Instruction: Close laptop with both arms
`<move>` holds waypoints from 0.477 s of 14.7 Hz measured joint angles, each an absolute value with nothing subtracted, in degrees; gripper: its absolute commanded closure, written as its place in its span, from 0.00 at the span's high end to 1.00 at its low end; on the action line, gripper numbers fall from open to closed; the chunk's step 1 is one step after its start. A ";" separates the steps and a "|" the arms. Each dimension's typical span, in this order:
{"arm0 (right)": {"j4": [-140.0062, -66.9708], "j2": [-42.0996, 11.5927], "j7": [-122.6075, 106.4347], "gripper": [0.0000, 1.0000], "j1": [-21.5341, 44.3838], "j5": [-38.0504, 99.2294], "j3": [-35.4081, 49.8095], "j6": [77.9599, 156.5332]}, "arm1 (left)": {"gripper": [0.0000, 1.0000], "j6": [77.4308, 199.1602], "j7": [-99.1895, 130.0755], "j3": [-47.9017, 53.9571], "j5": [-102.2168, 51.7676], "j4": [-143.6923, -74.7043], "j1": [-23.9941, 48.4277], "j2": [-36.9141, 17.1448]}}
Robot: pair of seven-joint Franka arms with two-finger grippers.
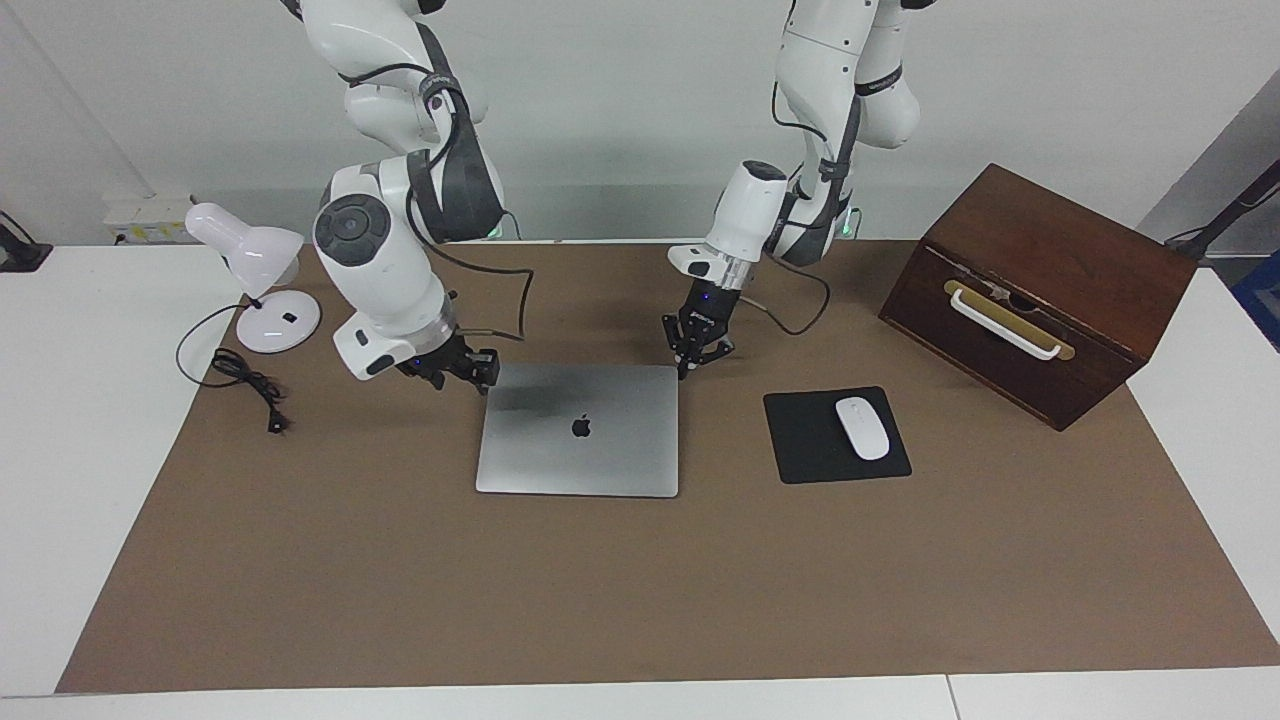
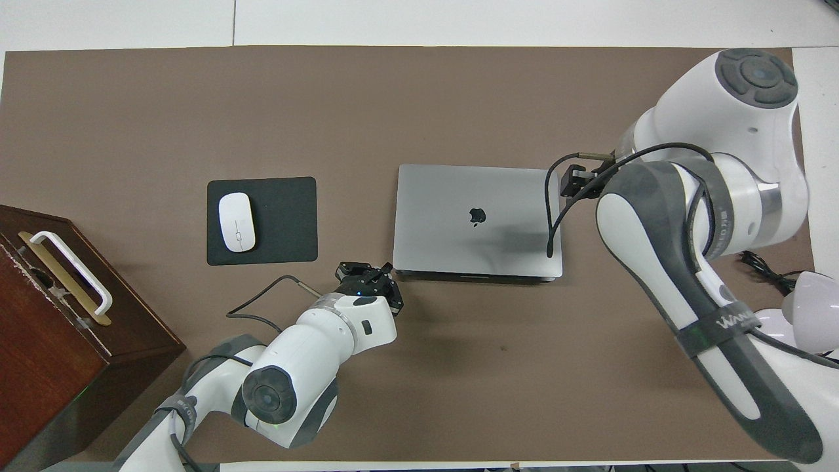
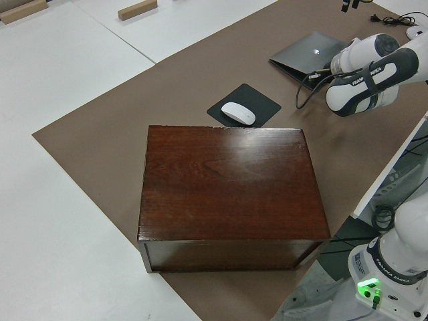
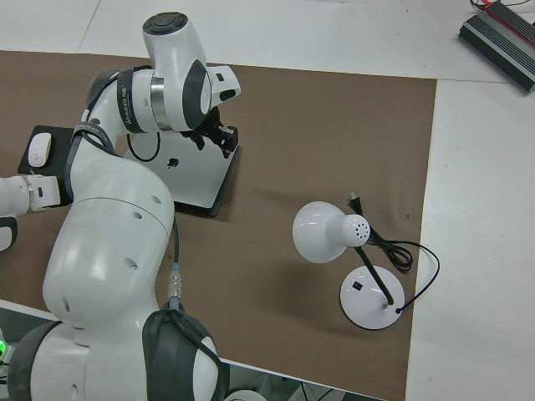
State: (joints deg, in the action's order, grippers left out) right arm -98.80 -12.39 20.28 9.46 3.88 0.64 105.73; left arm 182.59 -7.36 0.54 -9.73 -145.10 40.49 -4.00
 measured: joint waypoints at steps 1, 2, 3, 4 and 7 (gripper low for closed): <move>-98.82 -11.41 20.13 1.00 8.59 3.00 0.63 105.54 | 0.00 179.09 -7.36 0.50 -9.73 -145.13 40.05 -1.74; -98.85 -10.36 19.44 1.00 7.68 2.04 0.60 105.12 | 0.00 175.62 -7.35 0.46 -9.74 -145.16 39.65 0.36; -98.87 -9.39 18.44 1.00 6.81 0.99 0.59 104.49 | 0.00 172.52 -7.35 0.42 -9.74 -145.19 39.14 2.20; -98.91 -8.49 17.42 1.00 5.98 0.33 0.58 103.73 | 0.00 169.51 -7.35 0.39 -9.74 -145.20 38.61 3.87; -99.06 -5.85 14.67 1.00 3.69 -1.84 0.54 101.53 | 0.00 159.59 -7.30 0.26 -9.76 -144.87 36.50 8.64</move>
